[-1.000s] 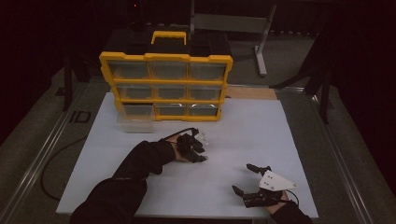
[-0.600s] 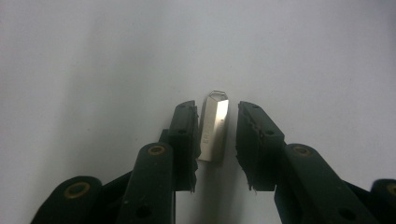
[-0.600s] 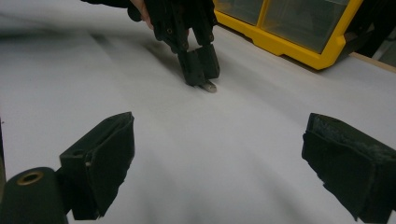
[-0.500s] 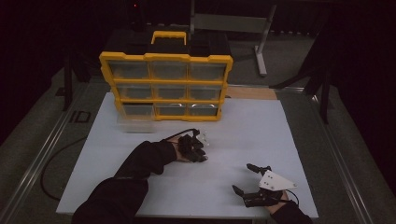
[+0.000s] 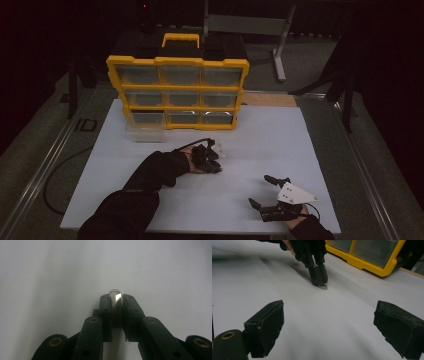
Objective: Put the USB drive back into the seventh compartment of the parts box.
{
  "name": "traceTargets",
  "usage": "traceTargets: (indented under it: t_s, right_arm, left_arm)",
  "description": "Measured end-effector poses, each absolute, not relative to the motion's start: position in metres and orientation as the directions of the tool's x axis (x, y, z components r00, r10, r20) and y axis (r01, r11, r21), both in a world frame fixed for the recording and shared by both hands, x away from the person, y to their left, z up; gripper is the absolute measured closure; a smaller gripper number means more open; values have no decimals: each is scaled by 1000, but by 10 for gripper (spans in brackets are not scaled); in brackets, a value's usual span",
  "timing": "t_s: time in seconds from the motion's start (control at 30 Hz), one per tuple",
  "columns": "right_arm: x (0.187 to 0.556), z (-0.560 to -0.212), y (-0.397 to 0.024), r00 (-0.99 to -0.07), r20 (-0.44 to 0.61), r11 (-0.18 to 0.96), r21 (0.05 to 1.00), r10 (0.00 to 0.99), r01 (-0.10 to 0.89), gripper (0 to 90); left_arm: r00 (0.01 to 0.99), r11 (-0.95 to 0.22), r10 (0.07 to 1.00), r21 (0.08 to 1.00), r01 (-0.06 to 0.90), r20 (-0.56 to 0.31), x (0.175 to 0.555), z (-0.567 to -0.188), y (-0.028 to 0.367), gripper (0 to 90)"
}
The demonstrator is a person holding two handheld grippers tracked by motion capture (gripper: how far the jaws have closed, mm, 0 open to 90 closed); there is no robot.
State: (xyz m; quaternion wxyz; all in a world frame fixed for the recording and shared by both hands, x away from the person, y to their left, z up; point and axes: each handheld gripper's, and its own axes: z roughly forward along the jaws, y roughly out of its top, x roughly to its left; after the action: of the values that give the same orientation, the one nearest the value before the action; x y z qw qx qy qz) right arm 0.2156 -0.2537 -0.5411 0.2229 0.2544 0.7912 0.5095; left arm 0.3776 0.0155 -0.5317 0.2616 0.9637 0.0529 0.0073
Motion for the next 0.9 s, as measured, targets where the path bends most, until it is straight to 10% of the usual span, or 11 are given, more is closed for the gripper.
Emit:
traceTargets:
  t_s: [0.9]
  right_arm:
    - [216, -541, -255, -762, -93, 344, 922, 641, 177, 97]
  left_arm:
    - [993, -849, 117, 516, 111, -20, 369, -503, 29, 797]
